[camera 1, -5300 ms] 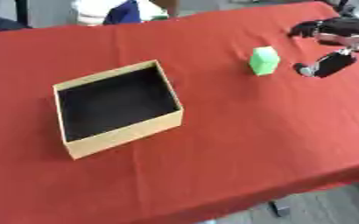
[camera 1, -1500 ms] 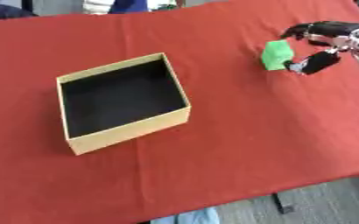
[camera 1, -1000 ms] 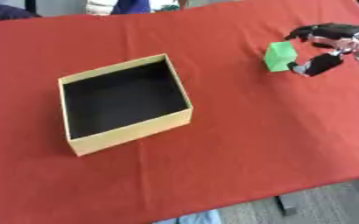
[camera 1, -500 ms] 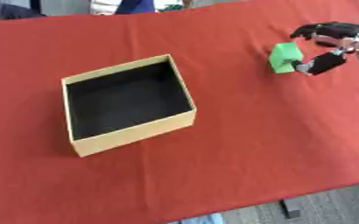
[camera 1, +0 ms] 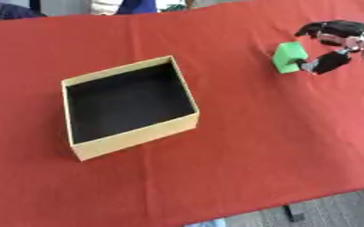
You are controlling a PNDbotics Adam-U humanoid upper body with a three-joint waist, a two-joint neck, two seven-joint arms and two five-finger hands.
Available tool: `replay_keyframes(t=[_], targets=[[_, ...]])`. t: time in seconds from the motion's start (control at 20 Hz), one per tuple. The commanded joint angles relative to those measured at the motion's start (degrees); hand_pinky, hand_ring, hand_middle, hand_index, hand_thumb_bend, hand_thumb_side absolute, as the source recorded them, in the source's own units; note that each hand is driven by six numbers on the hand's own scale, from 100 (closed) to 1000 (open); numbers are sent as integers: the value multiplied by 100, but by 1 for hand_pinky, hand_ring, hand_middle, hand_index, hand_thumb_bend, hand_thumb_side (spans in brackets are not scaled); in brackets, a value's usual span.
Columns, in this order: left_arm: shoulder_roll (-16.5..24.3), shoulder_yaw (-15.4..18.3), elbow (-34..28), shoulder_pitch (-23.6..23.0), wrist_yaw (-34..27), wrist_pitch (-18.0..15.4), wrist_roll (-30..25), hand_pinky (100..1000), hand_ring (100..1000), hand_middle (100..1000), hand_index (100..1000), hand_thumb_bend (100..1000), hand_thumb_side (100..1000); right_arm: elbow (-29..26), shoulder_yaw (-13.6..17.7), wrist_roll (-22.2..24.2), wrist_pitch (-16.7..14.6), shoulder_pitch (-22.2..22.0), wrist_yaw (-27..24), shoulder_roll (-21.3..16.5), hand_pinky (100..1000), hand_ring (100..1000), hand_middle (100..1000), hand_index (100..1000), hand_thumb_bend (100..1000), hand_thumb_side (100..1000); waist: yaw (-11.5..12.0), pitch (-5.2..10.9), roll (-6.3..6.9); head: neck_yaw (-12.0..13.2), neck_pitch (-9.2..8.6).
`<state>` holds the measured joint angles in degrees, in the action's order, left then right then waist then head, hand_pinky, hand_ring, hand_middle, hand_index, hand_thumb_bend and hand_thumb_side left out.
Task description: Pick up objects on the table and place them in the box.
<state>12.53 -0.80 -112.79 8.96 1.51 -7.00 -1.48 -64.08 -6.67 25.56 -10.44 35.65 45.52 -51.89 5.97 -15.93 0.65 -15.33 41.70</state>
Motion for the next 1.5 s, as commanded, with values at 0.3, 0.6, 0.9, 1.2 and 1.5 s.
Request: replay_keyframes(t=[0.3, 0.6, 0.9, 1.2, 1.5], targets=[[61, -14, -132, 77, -18, -5, -35, 694, 623, 598, 659, 100, 648, 191, 111, -48, 4, 150, 129, -48, 834, 895, 1000, 1000, 135, 512, 27, 42, 2, -26, -99], [50, -21, -137, 85, -23, -4, -45, 695, 623, 598, 658, 100, 649, 333, 123, -80, -9, 178, 178, 14, 831, 889, 1000, 1000, 114, 521, 32, 16, 19, -8, -117], [41, -27, -137, 88, -28, -3, -53, 695, 623, 598, 658, 100, 650, 376, 99, -99, -52, 203, 216, 69, 829, 887, 1000, 1000, 104, 509, 26, 3, 30, 6, -130], [34, -31, -137, 87, -35, -3, -61, 696, 623, 598, 658, 100, 651, 366, 78, -136, -89, 226, 272, 124, 819, 860, 1000, 1000, 100, 398, 26, 7, 39, 22, -138], [32, -30, -133, 82, -39, -4, -62, 696, 623, 598, 658, 100, 651, 168, 54, -390, -128, 206, 359, 130, 798, 814, 929, 913, 100, 355, 12, 22, 35, 31, -135]])
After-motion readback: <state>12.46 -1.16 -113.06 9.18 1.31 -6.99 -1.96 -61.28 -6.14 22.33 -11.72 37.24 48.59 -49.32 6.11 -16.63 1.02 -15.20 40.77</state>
